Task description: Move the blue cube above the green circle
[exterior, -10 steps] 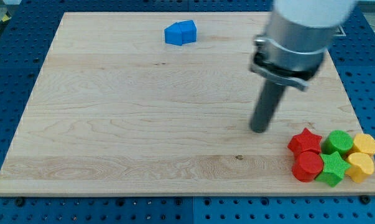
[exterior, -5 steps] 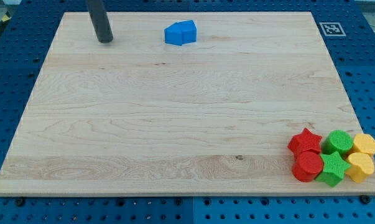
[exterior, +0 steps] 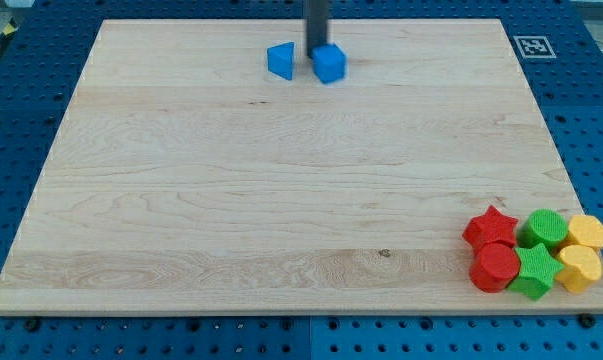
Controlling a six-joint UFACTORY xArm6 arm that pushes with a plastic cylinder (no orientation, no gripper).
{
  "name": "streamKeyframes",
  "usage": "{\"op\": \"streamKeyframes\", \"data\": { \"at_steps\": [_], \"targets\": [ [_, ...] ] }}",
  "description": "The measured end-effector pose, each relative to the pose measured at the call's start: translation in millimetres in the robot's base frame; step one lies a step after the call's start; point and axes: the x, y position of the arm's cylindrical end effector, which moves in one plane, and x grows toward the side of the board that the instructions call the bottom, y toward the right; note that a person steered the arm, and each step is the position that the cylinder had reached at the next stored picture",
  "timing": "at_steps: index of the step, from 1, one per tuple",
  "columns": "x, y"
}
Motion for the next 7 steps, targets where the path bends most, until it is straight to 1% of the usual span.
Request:
{"op": "streamKeyframes", "data": {
  "at_steps": [1, 2, 3, 4, 5, 6, 7],
  "targets": [
    [62, 44],
    [68, 39],
    [62, 5],
    [90, 7],
    [115, 67],
    [128, 132],
    [134, 142]
  ]
}}
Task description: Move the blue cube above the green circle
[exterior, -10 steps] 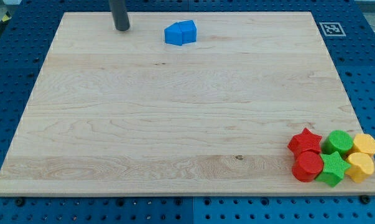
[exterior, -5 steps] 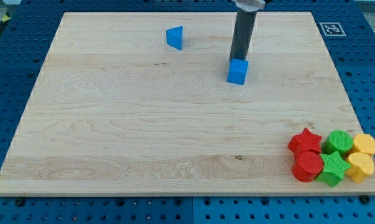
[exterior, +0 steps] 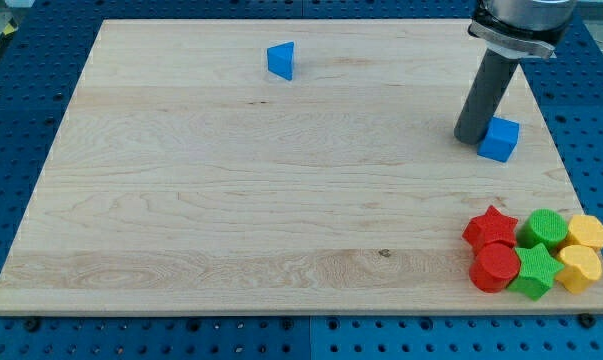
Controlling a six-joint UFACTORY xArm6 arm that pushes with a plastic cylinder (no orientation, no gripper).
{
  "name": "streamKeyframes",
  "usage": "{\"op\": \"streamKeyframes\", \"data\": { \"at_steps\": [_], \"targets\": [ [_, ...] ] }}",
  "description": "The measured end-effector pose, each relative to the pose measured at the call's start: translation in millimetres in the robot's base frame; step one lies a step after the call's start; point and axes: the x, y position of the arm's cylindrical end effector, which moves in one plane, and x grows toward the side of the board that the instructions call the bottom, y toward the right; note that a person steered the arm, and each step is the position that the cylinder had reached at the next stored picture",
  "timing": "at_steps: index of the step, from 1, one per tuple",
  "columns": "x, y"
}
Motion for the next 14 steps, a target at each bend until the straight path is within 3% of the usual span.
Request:
{"op": "streamKeyframes", "data": {
  "at_steps": [3, 4, 6, 8, 9, 10, 11, 13, 14],
  "targets": [
    [26, 22],
    [4, 3],
    [-24, 38],
    [37, 56],
    [35, 56],
    [17, 78],
    [27, 115],
    [71, 87],
    [63, 79]
  ]
}}
